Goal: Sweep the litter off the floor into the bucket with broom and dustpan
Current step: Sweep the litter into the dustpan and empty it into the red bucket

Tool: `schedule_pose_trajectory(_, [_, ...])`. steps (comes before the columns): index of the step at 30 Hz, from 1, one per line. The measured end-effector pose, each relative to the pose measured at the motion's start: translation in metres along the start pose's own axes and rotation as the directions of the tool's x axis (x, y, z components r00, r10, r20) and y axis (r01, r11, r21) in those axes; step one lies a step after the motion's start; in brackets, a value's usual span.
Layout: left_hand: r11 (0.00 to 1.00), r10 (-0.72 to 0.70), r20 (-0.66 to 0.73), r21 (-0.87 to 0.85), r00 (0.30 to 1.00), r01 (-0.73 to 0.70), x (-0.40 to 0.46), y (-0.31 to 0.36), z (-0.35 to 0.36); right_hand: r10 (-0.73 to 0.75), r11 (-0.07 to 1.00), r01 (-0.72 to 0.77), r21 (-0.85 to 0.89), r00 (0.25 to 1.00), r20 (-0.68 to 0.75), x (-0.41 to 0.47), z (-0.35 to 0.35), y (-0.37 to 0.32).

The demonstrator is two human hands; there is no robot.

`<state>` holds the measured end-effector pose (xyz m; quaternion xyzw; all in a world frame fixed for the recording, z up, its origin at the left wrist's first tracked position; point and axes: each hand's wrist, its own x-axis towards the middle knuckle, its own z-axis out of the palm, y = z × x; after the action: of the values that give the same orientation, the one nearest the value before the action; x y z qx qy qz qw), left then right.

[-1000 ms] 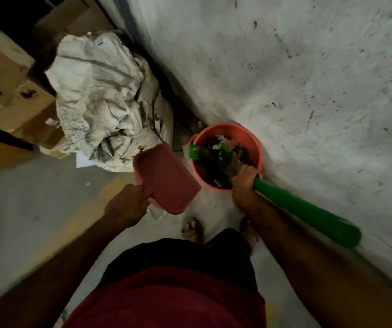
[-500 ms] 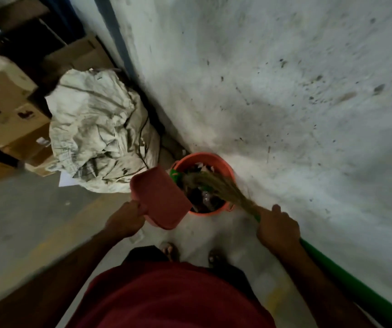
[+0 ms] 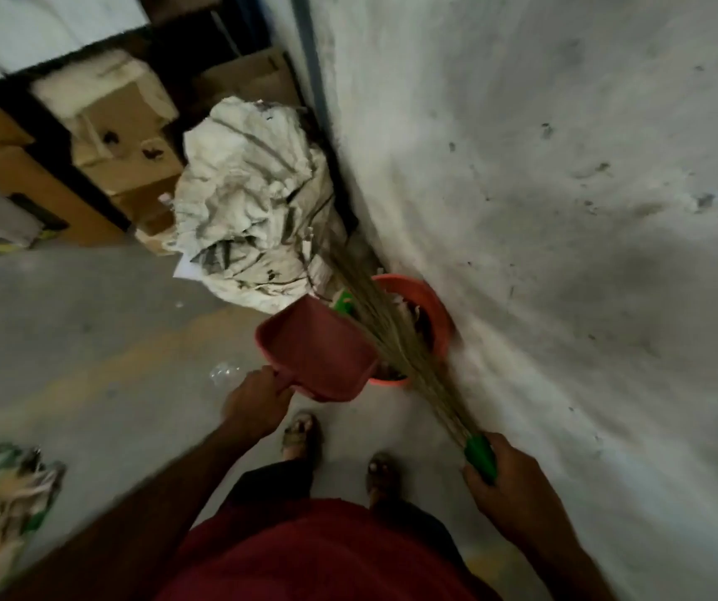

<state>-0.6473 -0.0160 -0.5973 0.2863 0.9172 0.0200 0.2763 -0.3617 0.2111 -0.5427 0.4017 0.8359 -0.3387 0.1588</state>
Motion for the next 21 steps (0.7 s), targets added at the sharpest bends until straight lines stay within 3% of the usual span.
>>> schedule_pose_trajectory(3, [0.983,-0.155,-0.067,-0.104,0.986,0.148,-0.035,-0.017,0.008,-0.113,0.993,0.114,-0.029,0.992,0.051,0.016,0.001,-0.017])
schedule_pose_trajectory(6, [0.906,-0.382,-0.116,-0.242,0.917,0.347,-0.078,-0.038,0.012,-0.271,0.959,0.278,-0.064,0.957,0.103,0.029,0.004,-0.044])
schedule_pose_trajectory(9, [0.801,-0.559,-0.179,-0.371,0.810,0.471,-0.121,-0.059,0.015,-0.398,0.890,0.426,-0.162,0.899,0.181,0.039,0.013,-0.074])
schedule_pose_trajectory(13, [0.647,-0.731,-0.195,-0.504,0.654,0.572,-0.177,-0.093,0.033,-0.496,0.815,0.562,-0.143,0.803,0.331,0.026,0.027,-0.128])
schedule_pose_trajectory(21, [0.290,-0.936,-0.077,-0.722,0.344,0.629,-0.282,-0.146,0.082,-0.596,0.602,0.750,-0.275,0.650,0.472,0.005,0.092,-0.190])
